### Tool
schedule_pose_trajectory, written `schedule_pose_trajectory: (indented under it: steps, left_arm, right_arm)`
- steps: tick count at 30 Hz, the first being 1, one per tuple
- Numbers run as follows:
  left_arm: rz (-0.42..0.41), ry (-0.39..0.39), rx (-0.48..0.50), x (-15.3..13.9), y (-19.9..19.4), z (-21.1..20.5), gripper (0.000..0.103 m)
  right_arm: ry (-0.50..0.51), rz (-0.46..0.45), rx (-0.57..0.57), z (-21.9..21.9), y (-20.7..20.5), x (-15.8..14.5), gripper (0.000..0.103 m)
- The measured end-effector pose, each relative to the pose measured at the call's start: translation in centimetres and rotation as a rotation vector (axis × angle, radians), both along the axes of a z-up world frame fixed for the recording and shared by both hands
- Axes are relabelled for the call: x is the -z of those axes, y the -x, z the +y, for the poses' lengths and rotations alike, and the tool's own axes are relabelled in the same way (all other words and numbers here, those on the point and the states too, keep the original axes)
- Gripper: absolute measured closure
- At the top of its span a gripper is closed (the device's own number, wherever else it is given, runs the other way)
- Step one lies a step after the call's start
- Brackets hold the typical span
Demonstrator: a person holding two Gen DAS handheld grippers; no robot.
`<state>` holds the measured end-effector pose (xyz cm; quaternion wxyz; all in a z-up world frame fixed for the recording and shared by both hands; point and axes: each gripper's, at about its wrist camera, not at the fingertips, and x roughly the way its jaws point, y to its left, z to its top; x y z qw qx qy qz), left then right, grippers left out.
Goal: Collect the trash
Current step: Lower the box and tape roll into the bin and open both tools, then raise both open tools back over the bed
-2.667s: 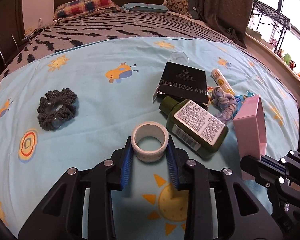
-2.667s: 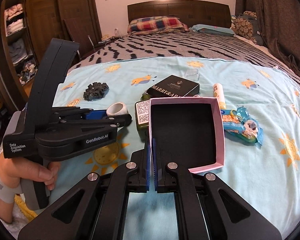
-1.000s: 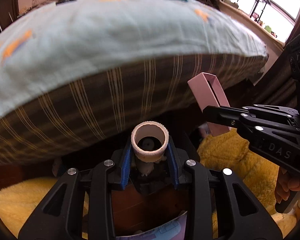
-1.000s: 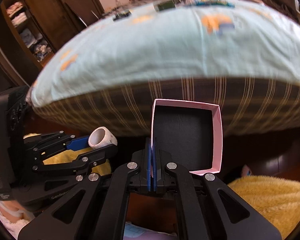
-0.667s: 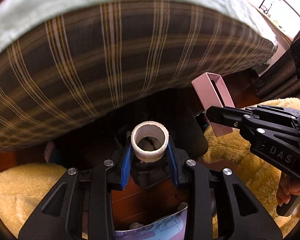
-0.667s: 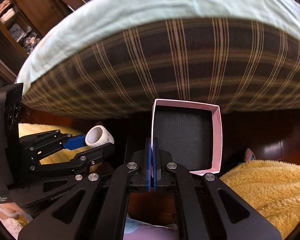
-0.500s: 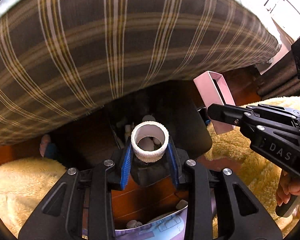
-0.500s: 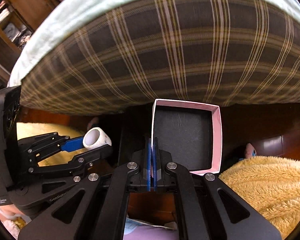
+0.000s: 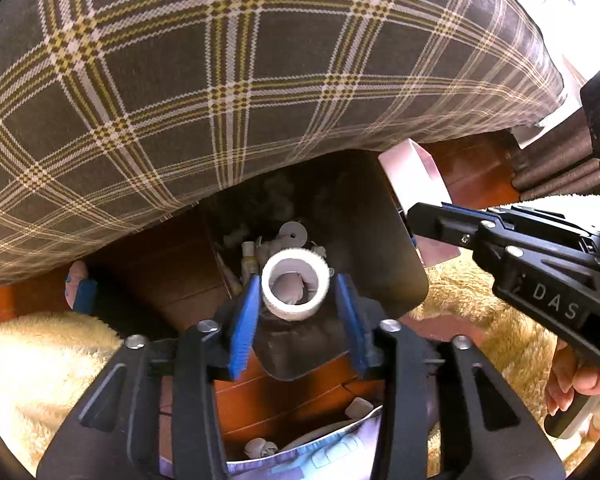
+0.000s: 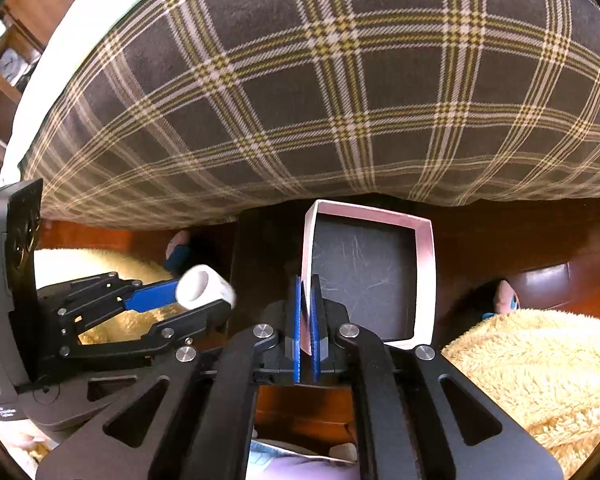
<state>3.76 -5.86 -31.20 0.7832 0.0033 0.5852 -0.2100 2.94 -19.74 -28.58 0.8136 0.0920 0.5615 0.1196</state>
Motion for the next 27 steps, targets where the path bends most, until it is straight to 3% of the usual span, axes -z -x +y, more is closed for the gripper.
schedule_pose_trajectory:
  steps: [7, 10, 13, 15, 17, 20, 23, 27]
  left_arm:
    - [-0.012, -0.012, 0.003, -0.6, -0.1, -0.2, 0.055]
    - [-0.023, -0.022, 0.003, -1.0, 0.0, -0.2, 0.053]
    - [-0.035, -0.038, -0.001, -1.4, 0.2, 0.0, 0.052]
    - [-0.042, -0.044, -0.005, -1.7, 0.2, 0.2, 0.047]
    - [-0.054, -0.046, -0.01, -2.3, 0.3, 0.4, 0.044]
    - [-0.082, -0.053, -0.015, -3.4, 0.3, 0.7, 0.035]
    - [-0.118, -0.056, -0.016, -5.0, 0.3, 0.9, 0.027]
    - [-0.182, -0.059, -0.009, -8.0, 0.5, 1.1, 0.023]
  right_arm:
    - [0.0, -0.001, 0.029, -1.0, -0.4, -0.3, 0.09]
    - [-0.026, -0.011, 0.028, -1.4, -0.5, -0.9, 0.07]
    - [-0.029, -0.032, 0.025, -1.3, -0.5, -1.6, 0.067]
    - [-0.027, -0.045, 0.027, -1.3, -0.5, -2.1, 0.059]
    - [-0.01, -0.071, 0.034, -1.4, -0.5, -2.9, 0.043]
    - [0.019, -0.107, 0.044, -1.7, -0.5, -4.2, 0.029]
    - [0.044, -0.151, 0.067, -2.2, -0.6, -5.8, 0.02]
    - [0.048, -0.21, 0.085, -2.8, -0.7, -8.7, 0.019]
